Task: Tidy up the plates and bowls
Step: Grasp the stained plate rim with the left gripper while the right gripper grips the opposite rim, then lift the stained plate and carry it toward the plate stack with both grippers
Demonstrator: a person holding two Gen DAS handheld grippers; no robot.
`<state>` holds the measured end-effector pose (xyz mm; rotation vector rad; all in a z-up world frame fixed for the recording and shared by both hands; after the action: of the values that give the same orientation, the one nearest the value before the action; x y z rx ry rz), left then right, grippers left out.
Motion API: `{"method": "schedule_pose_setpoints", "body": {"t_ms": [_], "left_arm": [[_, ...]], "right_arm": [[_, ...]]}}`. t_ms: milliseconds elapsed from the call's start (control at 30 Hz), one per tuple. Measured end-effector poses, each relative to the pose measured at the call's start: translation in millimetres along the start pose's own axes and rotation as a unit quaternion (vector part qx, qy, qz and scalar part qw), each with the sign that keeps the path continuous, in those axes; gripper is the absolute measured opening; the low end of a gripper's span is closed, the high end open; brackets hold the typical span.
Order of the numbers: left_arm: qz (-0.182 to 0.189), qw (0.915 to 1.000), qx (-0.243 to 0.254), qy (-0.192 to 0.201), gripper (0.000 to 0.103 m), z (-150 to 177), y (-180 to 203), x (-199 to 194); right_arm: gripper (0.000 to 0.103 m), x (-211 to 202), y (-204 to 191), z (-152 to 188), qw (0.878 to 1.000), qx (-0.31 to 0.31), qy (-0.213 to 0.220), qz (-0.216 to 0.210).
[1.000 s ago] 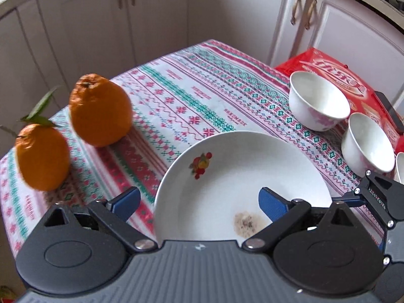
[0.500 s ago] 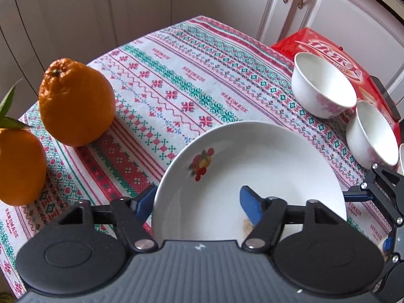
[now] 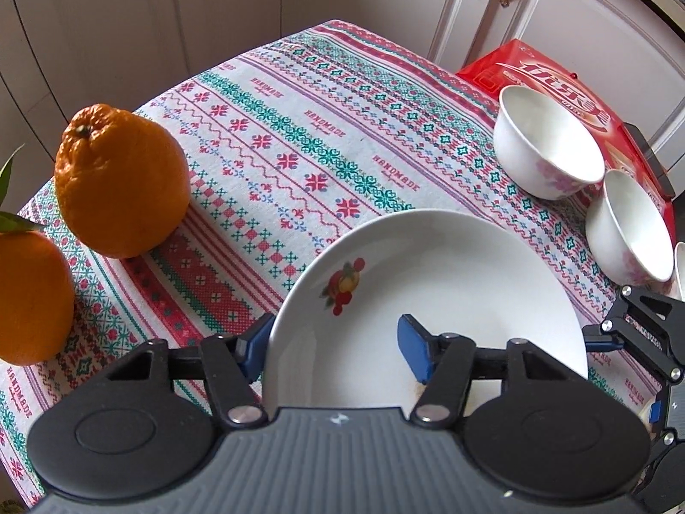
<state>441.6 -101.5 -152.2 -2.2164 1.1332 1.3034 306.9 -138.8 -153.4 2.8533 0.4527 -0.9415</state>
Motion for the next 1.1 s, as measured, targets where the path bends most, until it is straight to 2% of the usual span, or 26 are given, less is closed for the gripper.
{"method": "schedule_pose_setpoints", "body": {"t_ms": [667,800,1100], "left_arm": [[0.010,0.9999,0.002,-0.002,0.059,15,10,-10],[0.023,0.9997,0.001,-0.007,0.059,13,9,-6],[0.020,0.9998,-0.003,-0.007,0.059,11,10,-4]], "right_arm": [[0.084,-10,0,3,1.000,-0.009,-0.010,-0.008],[0.085,-8,-1,4,1.000,-0.007,-0.010,-0.014],[0.087,-8,1,5,1.000,-0.010,-0.003,-0.016]]}}
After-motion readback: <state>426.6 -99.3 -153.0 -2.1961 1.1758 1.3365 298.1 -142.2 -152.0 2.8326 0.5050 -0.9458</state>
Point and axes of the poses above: each gripper's, at about its wrist camera, not at the fingertips, and x roughly the way its jaws point, y to its right, z to its underside, the point moved 10 cm from there along x, roughly the way its jaws point, and after that the axes turned 8 degrees about y, right-handed, at the moved point
